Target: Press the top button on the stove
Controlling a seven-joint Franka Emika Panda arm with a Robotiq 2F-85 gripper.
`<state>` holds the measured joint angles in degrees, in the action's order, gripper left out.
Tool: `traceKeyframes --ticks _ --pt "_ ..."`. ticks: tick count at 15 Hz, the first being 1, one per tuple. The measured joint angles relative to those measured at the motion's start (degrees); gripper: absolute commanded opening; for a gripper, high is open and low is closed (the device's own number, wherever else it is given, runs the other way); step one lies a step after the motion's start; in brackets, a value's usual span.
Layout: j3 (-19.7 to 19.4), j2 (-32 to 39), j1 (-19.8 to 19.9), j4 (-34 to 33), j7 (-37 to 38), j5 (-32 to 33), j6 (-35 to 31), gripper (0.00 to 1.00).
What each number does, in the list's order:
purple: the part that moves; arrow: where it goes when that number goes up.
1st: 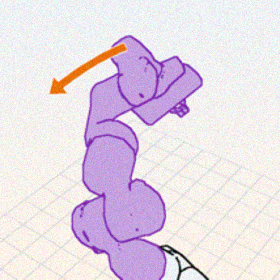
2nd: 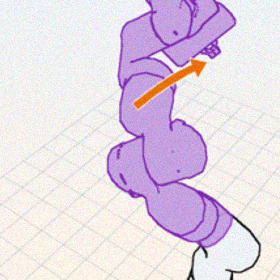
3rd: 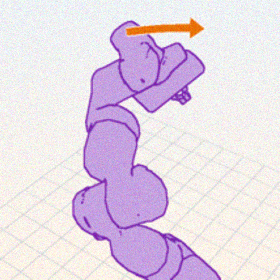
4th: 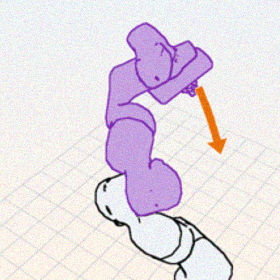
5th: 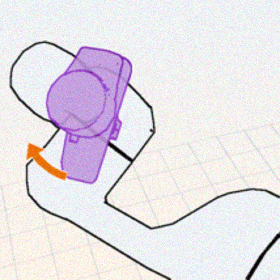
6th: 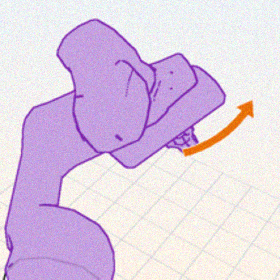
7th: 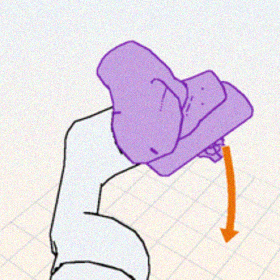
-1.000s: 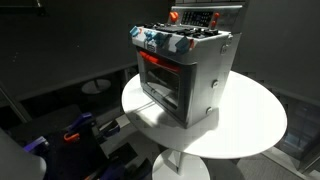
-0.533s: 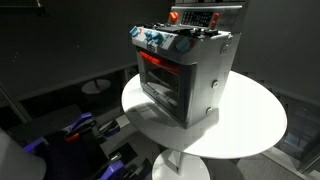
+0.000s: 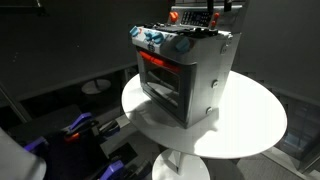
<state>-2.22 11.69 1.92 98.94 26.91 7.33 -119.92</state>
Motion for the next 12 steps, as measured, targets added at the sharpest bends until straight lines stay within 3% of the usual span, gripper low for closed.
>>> traceKeyframes --ticks 12 --pt "-1.82 4.58 -1.35 -4.49 0.26 0.0 0.11 1.0"
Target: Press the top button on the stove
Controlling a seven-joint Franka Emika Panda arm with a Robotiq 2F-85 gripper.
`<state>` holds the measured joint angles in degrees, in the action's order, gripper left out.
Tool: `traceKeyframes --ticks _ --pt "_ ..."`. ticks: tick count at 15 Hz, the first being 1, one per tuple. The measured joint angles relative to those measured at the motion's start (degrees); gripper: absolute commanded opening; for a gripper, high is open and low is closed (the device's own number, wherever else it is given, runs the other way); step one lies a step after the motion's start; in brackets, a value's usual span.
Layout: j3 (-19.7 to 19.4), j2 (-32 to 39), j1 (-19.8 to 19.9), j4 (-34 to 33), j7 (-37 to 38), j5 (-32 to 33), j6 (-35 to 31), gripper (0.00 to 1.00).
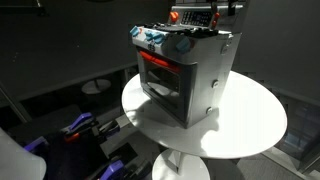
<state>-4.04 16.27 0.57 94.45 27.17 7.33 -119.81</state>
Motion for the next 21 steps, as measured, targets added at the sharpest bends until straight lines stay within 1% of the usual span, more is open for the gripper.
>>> traceKeyframes --ticks 11,16,21 --pt "-0.65 -0.79 -0.16 -0.05 0.0 0.0 0.93 1.0" --pt "-1.53 -1.55 -0.11 -0.06 0.0 0.0 4.81 1.0" --pt "-1.6 -1.56 -0.11 -0.09 -0.13 0.0 8.06 1.0"
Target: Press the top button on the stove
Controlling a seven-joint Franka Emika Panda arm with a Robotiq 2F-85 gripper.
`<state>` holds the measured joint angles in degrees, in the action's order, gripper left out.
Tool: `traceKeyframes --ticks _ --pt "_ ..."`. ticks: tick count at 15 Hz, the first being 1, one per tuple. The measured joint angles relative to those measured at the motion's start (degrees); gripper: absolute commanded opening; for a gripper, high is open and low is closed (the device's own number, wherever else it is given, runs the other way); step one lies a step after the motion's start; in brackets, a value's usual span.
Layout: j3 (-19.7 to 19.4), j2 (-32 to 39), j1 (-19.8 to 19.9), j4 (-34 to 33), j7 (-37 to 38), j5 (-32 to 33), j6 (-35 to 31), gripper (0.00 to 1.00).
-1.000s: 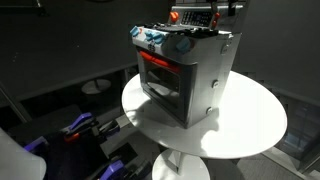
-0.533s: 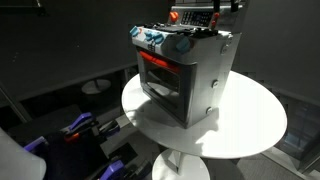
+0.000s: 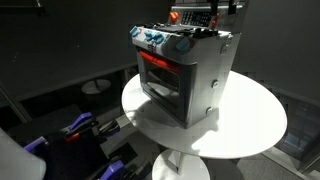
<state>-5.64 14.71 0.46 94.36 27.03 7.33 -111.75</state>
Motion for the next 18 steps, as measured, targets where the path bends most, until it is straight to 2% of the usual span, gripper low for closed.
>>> traceKeyframes --ticks 18 --pt "0.37 0.18 -0.02 -0.19 -0.44 -0.06 -0.88 1.0"
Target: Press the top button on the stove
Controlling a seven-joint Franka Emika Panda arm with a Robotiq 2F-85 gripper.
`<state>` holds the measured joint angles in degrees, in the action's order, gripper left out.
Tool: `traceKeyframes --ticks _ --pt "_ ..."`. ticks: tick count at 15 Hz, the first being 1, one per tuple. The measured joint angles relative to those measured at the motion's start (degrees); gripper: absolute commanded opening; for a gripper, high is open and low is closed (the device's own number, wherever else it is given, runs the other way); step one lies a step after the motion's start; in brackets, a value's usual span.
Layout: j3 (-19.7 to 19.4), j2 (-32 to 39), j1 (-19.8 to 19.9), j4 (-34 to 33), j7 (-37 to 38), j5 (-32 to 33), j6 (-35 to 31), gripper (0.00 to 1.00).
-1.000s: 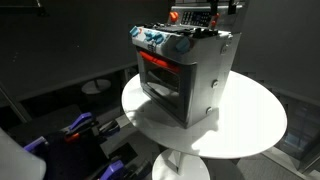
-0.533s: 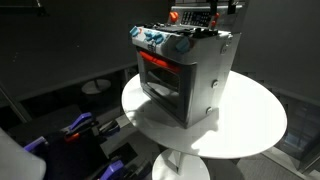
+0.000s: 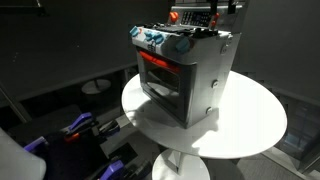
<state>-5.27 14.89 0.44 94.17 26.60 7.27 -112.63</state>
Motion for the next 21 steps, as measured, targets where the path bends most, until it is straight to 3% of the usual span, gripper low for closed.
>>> traceKeyframes --ticks 21 --pt "0.04 2.32 0.09 -1.32 -2.14 -0.01 -4.27 1.0"
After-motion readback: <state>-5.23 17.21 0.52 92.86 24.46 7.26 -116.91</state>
